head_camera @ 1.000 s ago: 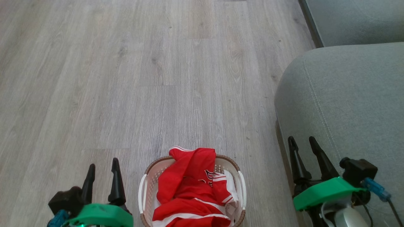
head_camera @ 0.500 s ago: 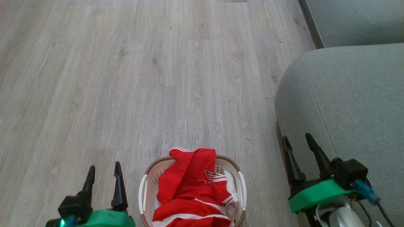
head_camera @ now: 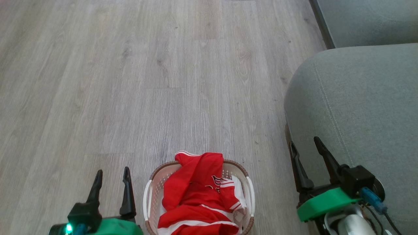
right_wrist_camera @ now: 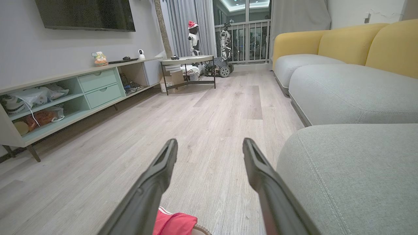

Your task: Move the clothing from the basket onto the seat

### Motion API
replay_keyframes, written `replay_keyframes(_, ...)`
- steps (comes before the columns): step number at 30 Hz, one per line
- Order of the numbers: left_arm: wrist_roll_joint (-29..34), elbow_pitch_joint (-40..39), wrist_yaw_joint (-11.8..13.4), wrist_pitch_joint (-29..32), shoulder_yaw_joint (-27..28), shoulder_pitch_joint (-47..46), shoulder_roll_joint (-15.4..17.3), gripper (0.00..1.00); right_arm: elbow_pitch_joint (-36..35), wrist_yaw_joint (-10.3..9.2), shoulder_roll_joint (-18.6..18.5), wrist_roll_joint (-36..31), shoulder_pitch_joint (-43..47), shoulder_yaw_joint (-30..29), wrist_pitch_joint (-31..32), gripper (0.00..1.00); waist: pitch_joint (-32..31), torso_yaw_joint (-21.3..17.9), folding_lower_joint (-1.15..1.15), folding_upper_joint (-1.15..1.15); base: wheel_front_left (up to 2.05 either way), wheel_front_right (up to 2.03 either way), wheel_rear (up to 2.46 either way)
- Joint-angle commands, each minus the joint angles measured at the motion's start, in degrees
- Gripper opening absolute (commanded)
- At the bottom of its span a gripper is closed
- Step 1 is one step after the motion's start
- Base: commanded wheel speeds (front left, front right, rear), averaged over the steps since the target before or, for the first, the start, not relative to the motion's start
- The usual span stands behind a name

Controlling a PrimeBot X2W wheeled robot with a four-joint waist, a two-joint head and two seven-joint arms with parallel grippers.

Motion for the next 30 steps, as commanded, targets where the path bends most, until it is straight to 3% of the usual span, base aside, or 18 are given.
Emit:
replay_keyframes(1,0.0,-1.74,0.15,-0.79,1.81,-1.4,0.43,1.0,-1.68,-0.01,-0.57,-0.11,-2.21,1.32,-0.78,1.0,0.03,0.0,0.0,0.0,0.0,0.0,0.0)
replay_keyframes(21,-0.42,-1.17,0.11,-0.79,1.74,-1.74,0.42,1.0,-1.38,-0.01,-0.57,0.11,-2.38,0.82,-0.78,1.0,0.66,-0.04,0.0,0.0,0.0,0.0,0.0)
replay_keyframes(30,0.64,-0.45,-0.74,-0.79,0.46,-3.11,0.42,1.0,-1.84,-0.01,-0.57,-0.39,-3.19,-0.02,-0.78,1.0,3.81,-0.14,0.0,0.0,0.0,0.0,0.0)
